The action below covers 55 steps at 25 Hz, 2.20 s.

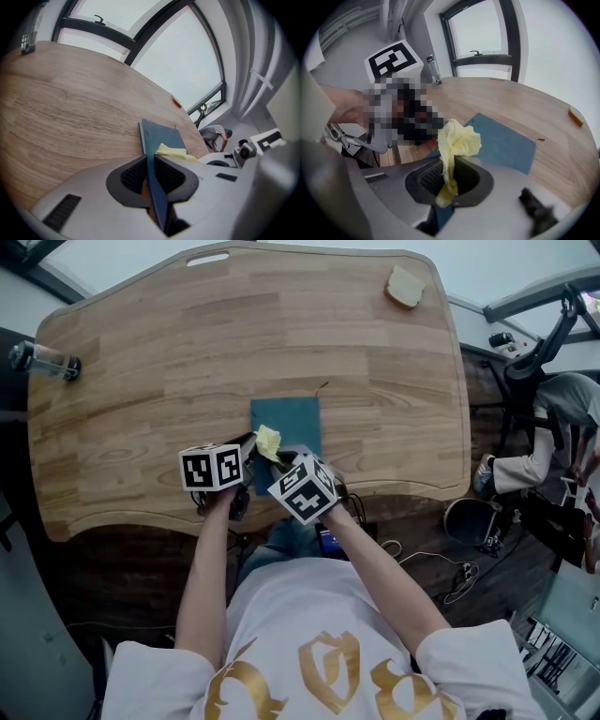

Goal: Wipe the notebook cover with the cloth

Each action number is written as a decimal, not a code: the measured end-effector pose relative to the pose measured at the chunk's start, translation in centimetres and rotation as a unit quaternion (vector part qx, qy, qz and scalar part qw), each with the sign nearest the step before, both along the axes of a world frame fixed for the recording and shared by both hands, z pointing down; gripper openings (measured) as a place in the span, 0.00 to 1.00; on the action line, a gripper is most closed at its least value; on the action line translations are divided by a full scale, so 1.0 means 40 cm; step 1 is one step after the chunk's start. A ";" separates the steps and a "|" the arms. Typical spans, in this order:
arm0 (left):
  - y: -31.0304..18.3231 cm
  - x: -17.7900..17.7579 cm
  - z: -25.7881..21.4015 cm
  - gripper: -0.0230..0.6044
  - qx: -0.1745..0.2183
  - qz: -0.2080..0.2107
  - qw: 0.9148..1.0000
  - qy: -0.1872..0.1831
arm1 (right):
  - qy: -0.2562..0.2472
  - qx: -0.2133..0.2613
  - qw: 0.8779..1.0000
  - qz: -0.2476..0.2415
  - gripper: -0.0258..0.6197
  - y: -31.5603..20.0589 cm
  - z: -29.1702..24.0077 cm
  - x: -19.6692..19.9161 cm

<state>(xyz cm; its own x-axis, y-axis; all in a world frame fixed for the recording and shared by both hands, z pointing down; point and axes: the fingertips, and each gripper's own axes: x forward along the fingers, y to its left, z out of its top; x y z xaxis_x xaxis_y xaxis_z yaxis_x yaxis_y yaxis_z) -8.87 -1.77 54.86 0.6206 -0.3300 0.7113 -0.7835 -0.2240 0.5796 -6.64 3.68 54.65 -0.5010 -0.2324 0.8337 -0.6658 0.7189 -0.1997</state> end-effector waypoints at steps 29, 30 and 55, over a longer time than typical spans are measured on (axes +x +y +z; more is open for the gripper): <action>-0.003 0.000 0.002 0.13 0.004 0.000 1.000 -0.003 | -0.012 -0.026 0.999 -0.046 0.10 0.108 0.003 0.060; -0.002 -0.001 0.003 0.13 0.004 0.000 1.000 -0.004 | -0.013 -0.026 0.999 -0.045 0.10 0.110 0.003 0.062; 0.004 0.003 0.008 0.13 0.002 0.003 1.000 0.000 | -0.005 0.007 1.000 0.020 0.10 0.000 0.003 0.158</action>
